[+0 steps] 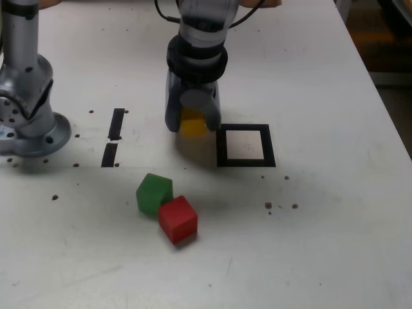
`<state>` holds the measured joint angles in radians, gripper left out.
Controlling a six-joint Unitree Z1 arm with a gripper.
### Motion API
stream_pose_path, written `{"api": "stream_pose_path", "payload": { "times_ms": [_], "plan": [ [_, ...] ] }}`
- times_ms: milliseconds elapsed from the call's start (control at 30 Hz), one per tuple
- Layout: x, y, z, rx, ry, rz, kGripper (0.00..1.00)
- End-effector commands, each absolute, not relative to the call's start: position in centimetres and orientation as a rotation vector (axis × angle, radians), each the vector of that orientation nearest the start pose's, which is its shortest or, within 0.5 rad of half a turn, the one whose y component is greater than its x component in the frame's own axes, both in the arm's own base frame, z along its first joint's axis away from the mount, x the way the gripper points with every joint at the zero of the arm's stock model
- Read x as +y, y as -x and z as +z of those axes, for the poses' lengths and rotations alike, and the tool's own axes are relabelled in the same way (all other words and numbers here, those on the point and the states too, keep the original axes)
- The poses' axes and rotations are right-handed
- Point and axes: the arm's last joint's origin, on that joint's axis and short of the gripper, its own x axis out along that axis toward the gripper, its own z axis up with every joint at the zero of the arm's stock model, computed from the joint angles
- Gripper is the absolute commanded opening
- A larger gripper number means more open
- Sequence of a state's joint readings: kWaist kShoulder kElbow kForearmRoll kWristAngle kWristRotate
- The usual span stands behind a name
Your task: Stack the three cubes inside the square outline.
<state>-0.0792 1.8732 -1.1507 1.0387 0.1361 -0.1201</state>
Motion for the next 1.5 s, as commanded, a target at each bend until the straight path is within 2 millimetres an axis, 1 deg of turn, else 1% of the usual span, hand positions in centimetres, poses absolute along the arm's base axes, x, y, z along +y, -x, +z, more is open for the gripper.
{"api": "stream_pose_path", "payload": {
  "times_ms": [0, 33, 100, 267, 400, 467, 533, 600, 633, 667, 733, 800, 900, 1067, 1167, 1467],
  "plan": [
    [-1.6, -28.5, 22.1, 1.742, -0.097, 0.127, 0.82],
    [-1.7, -28.6, 22.2, 1.739, -0.096, 0.119, 0.87],
    [-1.7, -28.7, 22.6, 1.737, -0.095, 0.112, 0.91],
    [-1.9, -28.3, 24.4, 1.761, -0.087, 0.109, 0.92],
    [-2.6, -27.7, 26.4, 1.770, -0.077, 0.111, 0.92],
    [-3.5, -27.5, 27.8, 1.758, -0.069, 0.104, 0.93],
    [-4.9, -27.2, 29.4, 1.745, -0.050, 0.098, 0.93],
    [-6.6, -26.3, 30.6, 1.747, 0.004, 0.100, 0.93],
    [-7.8, -25.7, 31.1, 1.758, 0.055, 0.105, 0.93],
    [-8.8, -25.2, 31.2, 1.771, 0.098, 0.112, 0.93],
    [-10.5, -24.5, 31.0, 1.796, 0.184, 0.128, 0.93],
    [-12.0, -24.1, 30.3, 1.801, 0.244, 0.138, 0.93],
    [-13.4, -23.9, 29.2, 1.790, 0.296, 0.158, 0.93],
    [-14.6, -23.2, 28.0, 1.780, 0.348, 0.227, 0.93],
    [-15.1, -23.2, 27.5, 1.776, 0.363, 0.259, 0.93],
    [-16.2, -24.5, 25.6, 1.810, 0.381, 0.313, 0.93]
  ]
}}
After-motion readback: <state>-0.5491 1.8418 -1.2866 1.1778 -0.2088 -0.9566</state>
